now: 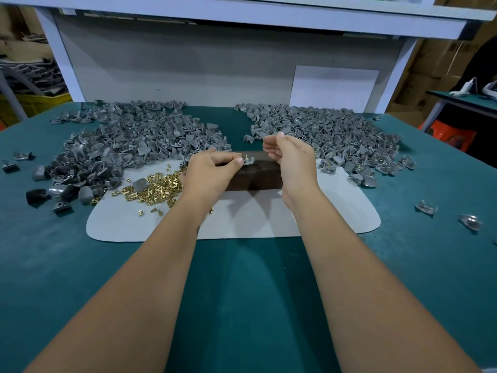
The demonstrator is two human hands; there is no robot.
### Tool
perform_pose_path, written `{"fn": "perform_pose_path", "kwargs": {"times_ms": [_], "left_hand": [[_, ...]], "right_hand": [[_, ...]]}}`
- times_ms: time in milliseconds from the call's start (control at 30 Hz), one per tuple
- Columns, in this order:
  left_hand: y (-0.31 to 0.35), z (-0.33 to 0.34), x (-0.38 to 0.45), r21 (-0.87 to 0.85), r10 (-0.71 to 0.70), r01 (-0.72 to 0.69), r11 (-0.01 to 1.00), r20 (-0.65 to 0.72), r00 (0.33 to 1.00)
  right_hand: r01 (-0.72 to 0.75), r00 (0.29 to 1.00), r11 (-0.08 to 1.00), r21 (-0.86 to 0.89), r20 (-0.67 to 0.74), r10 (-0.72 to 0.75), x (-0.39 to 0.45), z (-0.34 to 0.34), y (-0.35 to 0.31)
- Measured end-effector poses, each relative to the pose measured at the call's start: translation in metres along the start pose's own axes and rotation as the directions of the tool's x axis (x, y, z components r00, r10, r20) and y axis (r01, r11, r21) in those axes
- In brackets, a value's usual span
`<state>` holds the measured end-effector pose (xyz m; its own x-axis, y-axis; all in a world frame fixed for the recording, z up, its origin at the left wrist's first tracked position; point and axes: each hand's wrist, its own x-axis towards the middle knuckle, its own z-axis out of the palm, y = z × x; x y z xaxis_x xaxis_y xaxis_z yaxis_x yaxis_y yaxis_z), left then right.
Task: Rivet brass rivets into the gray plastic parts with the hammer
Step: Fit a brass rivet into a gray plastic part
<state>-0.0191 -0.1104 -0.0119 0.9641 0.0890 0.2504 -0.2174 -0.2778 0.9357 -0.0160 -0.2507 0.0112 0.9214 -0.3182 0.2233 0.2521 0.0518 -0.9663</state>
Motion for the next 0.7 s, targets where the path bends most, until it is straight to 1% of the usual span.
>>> {"fn": "perform_pose_path", "kwargs": {"times_ms": [33,67,133,200,300,367,533,700], "left_hand": [[0.0,0.0,0.0,0.003,0.007,-0.007,1.0,-0.003,1.0],[0.0,0.0,0.0,0.016,0.018,-0.017,1.0,-0.011,1.0],[0.0,0.0,0.0,0.062,0.039,-0.037,0.997,-0.025,0.999],[0.0,0.0,-0.001,0.078,0.052,-0.05,0.996,-0.014,0.999],[0.0,0.0,-0.002,0.087,0.066,-0.065,0.994,-0.003,0.998],[0.0,0.0,-0.003,0.12,0.075,-0.073,0.99,-0.019,0.997],[0.0,0.0,-0.003,0.174,0.09,-0.081,0.981,-0.044,0.995],[0.002,0.0,-0.004,0.158,0.09,-0.083,0.984,-0.039,0.995]], "right_hand": [[0.023,1.0,0.997,-0.073,0.015,-0.022,-0.001,0.001,0.0],[0.067,0.997,0.979,-0.195,0.044,-0.06,-0.001,0.002,0.001],[0.176,0.983,0.885,-0.431,0.129,-0.132,-0.003,0.005,0.004],[0.245,0.967,0.81,-0.532,0.189,-0.168,-0.005,0.009,0.006],[0.286,0.957,0.765,-0.577,0.214,-0.196,-0.005,0.01,0.007],[0.287,0.957,0.758,-0.586,0.214,-0.197,-0.004,0.009,0.008],[0.23,0.973,0.791,-0.567,0.162,-0.167,-0.003,0.01,0.008],[0.208,0.978,0.814,-0.542,0.142,-0.156,-0.004,0.01,0.009]]}}
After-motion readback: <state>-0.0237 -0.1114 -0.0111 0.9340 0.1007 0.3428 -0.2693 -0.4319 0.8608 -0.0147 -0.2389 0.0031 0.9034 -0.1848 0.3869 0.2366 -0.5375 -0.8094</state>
